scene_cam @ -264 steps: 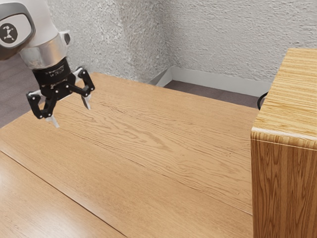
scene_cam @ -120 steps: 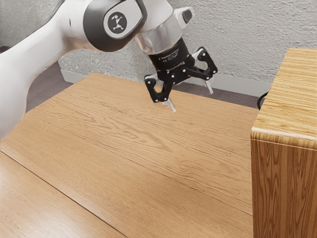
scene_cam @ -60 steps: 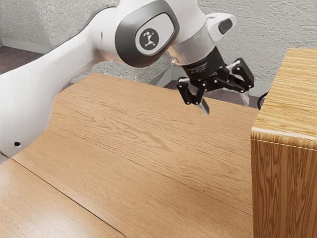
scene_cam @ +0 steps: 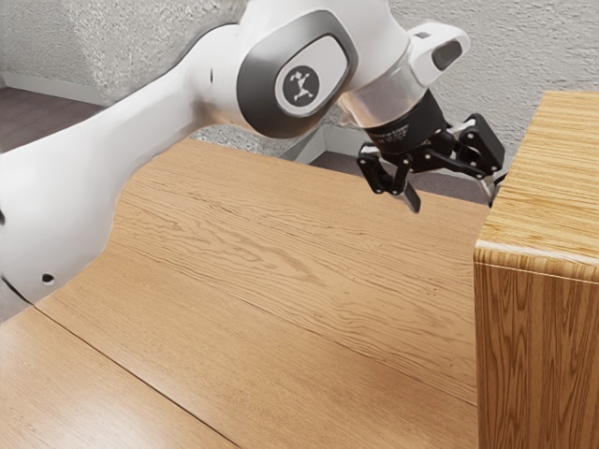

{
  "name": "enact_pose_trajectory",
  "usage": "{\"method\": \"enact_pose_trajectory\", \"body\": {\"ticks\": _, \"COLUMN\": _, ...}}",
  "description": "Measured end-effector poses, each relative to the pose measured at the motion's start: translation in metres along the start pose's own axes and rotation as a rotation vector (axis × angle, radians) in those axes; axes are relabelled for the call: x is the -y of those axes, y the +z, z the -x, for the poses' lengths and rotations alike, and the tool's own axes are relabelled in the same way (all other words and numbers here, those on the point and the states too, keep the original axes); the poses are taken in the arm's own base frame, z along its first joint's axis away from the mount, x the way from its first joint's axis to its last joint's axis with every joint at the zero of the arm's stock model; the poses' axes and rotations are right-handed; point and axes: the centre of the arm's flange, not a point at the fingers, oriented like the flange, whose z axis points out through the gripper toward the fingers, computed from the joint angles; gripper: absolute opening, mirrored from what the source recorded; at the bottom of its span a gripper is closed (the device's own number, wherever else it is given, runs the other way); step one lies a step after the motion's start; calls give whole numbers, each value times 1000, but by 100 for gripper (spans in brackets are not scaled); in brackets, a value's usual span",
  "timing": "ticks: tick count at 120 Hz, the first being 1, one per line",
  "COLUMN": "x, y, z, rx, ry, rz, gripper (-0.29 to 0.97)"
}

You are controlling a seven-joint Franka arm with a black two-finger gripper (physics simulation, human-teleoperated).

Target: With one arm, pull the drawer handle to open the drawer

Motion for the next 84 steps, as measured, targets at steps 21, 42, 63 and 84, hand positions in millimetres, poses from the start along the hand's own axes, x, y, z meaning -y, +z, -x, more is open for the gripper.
{"method": "enact_pose_trajectory", "body": {"ticks": 21, "x": 5, "y": 0, "z": -5, "rx": -13, "ry": 1, "rz": 2, "gripper": 68}}
{"method": "enact_pose_trajectory", "body": {"ticks": 42, "x": 7, "y": 3, "z": -8, "rx": -16, "ry": 7, "rz": 1, "gripper": 68}}
{"method": "enact_pose_trajectory", "body": {"ticks": 63, "x": 5, "y": 9, "z": -9, "rx": -18, "ry": 15, "rz": 5, "gripper": 68}}
{"method": "enact_pose_trajectory", "body": {"ticks": 84, "x": 3, "y": 11, "z": -7, "rx": -19, "ry": 22, "rz": 6, "gripper": 58}}
